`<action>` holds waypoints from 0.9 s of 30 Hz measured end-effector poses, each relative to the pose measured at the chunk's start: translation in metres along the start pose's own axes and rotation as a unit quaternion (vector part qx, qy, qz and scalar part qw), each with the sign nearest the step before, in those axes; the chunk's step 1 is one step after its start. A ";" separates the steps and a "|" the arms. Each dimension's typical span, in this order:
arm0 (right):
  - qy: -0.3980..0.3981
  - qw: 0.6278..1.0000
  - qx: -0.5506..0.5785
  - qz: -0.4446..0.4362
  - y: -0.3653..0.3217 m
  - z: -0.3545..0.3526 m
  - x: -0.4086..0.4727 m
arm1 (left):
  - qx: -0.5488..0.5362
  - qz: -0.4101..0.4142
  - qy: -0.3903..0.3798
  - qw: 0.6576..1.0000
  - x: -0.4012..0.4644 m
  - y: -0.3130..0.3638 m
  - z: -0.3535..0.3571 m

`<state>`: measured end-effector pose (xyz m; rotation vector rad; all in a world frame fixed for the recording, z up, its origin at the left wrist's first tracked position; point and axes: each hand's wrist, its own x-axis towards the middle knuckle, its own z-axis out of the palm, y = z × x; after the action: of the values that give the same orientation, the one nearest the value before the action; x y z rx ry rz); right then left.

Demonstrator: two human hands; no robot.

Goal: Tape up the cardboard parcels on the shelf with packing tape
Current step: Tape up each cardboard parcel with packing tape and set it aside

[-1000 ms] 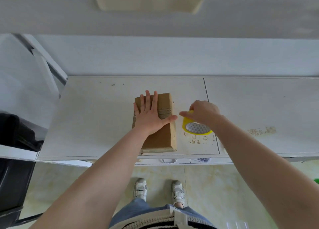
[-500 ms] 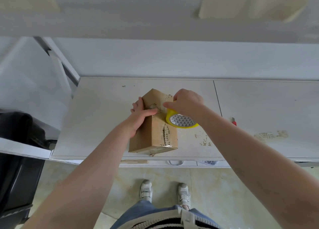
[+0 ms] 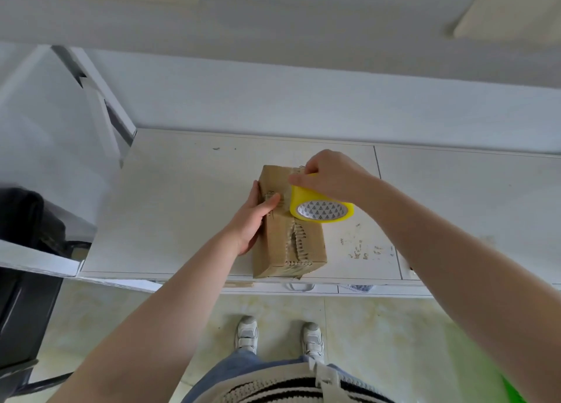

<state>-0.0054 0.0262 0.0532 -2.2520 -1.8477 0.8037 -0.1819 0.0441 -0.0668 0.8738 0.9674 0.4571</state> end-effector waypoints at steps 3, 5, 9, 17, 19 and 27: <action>0.000 1.000 -0.005 -0.007 -0.006 0.004 -0.001 | -0.021 -0.016 0.022 0.999 -0.003 0.002 0.003; -0.011 1.000 -0.006 -0.008 -0.009 0.004 -0.002 | -0.002 -0.007 0.026 1.000 -0.003 0.002 0.006; -0.042 0.998 -0.019 -0.038 -0.008 -0.006 0.000 | -0.013 0.018 0.029 0.999 -0.003 0.000 -0.004; -0.036 0.999 -0.018 -0.009 0.037 -0.005 -0.006 | -0.026 -0.002 0.047 0.999 -0.004 0.002 -0.010; -0.041 0.999 -0.015 -0.005 0.041 -0.005 -0.001 | -0.021 0.000 0.057 0.998 -0.005 0.003 -0.010; -0.062 0.995 -0.081 0.021 0.060 0.011 0.011 | 0.001 0.002 0.082 0.997 -0.008 0.008 -0.011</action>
<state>0.0430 0.0192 0.0153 -2.3960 -1.9931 0.8459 -0.1956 0.0482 -0.0592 0.8507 1.1168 0.5377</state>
